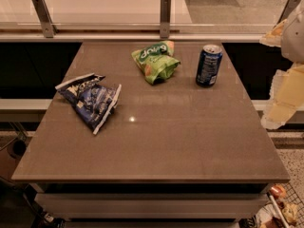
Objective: Knock pepsi can over
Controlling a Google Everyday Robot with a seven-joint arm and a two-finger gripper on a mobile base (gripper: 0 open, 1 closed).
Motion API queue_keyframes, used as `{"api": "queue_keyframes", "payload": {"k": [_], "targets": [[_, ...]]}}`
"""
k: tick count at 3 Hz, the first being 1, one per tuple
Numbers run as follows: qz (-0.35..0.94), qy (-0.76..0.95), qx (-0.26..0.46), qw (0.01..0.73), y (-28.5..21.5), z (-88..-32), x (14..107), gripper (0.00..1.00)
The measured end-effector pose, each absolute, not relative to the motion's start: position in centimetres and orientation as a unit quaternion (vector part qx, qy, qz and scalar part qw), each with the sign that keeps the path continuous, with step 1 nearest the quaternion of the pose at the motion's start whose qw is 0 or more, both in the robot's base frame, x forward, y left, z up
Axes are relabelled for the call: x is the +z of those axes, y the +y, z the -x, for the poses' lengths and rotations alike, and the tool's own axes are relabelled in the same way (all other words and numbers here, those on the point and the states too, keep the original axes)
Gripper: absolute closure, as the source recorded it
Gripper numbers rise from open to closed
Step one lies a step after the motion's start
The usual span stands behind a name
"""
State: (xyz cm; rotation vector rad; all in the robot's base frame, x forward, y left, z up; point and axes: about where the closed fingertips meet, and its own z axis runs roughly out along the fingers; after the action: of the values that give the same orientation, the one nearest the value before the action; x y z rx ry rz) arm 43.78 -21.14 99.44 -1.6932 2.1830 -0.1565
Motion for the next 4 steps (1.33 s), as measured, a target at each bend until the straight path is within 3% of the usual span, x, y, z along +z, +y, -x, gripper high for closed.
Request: {"api": "queue_keyframes", "payload": {"k": [2,4], "targets": [[0.581,0.784,-0.037,0.218,-22.4,-45.3,100.1,0.00],[0.523,0.785,0.023,0.331,-25.4,-50.8,100.4,0.00]]}}
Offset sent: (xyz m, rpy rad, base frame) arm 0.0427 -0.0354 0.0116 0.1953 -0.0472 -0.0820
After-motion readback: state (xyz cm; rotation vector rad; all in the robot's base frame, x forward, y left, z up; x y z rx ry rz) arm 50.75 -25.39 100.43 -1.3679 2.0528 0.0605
